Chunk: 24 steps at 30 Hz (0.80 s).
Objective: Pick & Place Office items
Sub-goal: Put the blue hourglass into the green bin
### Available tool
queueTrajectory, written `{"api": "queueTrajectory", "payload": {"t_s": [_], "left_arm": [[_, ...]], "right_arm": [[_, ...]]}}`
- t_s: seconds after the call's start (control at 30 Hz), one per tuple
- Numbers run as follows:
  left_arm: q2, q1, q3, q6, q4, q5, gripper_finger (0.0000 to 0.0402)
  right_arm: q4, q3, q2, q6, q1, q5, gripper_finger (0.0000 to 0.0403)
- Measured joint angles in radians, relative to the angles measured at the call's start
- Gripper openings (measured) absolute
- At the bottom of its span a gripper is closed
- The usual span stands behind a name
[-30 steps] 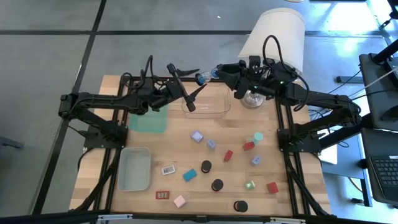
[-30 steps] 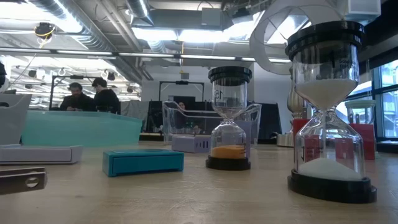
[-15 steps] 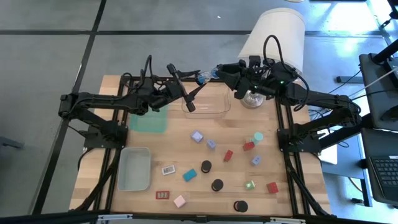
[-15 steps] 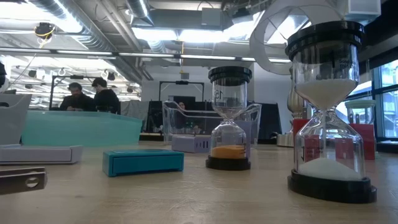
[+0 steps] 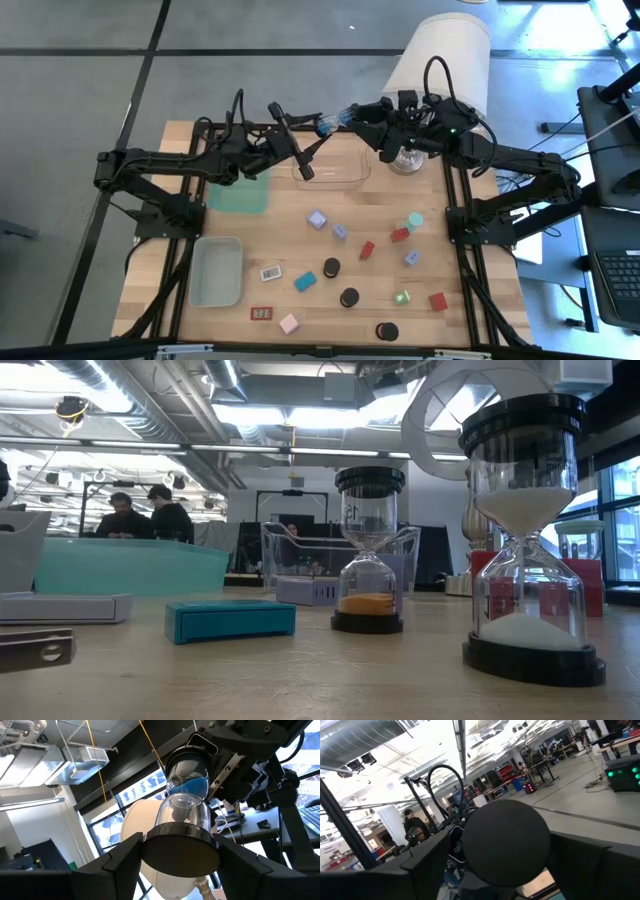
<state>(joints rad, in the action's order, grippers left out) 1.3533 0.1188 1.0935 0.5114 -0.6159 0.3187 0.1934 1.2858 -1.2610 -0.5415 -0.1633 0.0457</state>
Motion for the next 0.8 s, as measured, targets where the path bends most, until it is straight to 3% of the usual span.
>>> {"api": "queueTrajectory", "payload": {"t_s": [0.17,0.3,0.43,0.57,0.67,0.8], "left_arm": [[-0.003,0.000,0.000,0.000,0.005,0.024,0.0215],[-0.031,0.001,0.000,-0.002,0.020,0.141,0.0215],[-0.081,0.001,0.000,-0.045,0.141,0.235,0.0215],[-0.142,0.001,0.000,-0.169,0.413,0.365,0.0215],[-0.178,0.002,0.000,-0.365,0.694,0.450,0.0215],[-0.222,0.004,0.000,-0.700,1.056,0.423,0.0215]], "right_arm": [[-0.033,0.000,0.004,0.000,-0.010,-0.001,0.0341],[-0.118,0.000,0.019,-0.001,-0.036,-0.008,0.0364],[-0.198,0.000,0.028,0.000,-0.048,-0.012,0.0374],[-0.260,0.000,0.029,0.000,-0.049,-0.012,0.0375],[-0.291,0.000,0.029,0.009,-0.049,-0.012,0.0375],[-0.312,0.000,0.029,0.032,-0.049,-0.012,0.0375]]}}
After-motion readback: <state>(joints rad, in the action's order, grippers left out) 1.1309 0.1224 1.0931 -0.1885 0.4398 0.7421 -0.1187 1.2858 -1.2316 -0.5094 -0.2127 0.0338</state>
